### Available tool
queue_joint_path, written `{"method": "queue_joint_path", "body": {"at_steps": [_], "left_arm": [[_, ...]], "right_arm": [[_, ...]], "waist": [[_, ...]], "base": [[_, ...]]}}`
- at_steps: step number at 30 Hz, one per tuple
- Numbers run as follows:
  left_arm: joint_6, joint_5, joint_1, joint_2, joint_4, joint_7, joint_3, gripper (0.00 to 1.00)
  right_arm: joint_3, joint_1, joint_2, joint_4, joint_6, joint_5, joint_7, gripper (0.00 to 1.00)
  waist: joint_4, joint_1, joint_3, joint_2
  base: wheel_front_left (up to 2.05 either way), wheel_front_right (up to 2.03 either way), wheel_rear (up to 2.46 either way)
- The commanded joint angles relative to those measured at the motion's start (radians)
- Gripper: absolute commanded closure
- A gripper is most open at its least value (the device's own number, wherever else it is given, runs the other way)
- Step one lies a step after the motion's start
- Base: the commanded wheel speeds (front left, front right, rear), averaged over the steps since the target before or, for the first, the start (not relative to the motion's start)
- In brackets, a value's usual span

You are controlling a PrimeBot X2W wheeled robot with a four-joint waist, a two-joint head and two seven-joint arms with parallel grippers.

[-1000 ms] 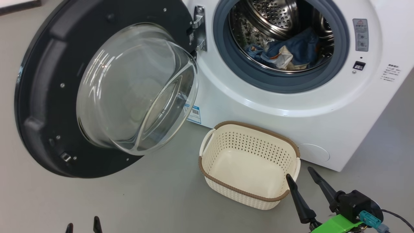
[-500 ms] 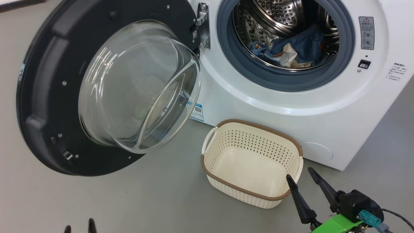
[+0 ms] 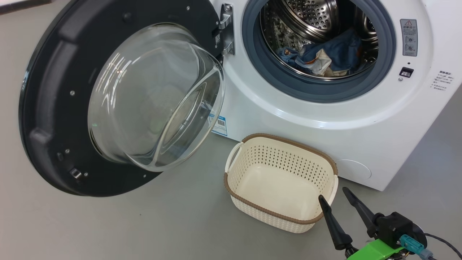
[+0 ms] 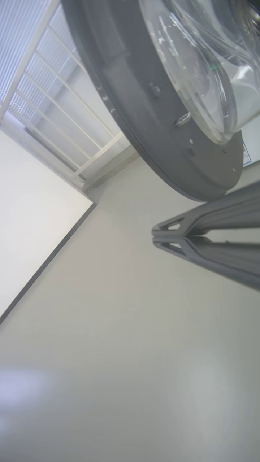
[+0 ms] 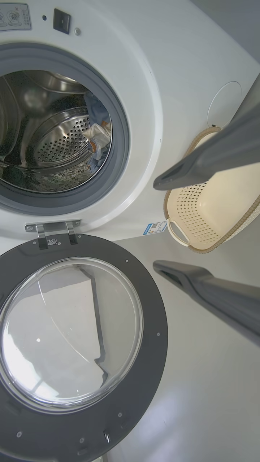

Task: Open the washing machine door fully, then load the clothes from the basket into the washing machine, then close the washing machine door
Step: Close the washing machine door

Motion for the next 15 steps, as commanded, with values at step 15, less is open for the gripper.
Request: {"method": "queue_joint_path", "body": {"at_steps": [15], "left_arm": [[-0.156, -0.599, -0.426, 0.243, 0.278, 0.131, 0.377, 1.00]], "right_arm": [[0.031, -0.009, 0.000, -0.014, 0.006, 0.006, -0.005, 0.00]], "waist": [[-0.007, 0.0000, -0.004, 0.0000]], "base": [[0.00, 0.00, 0.00]]}}
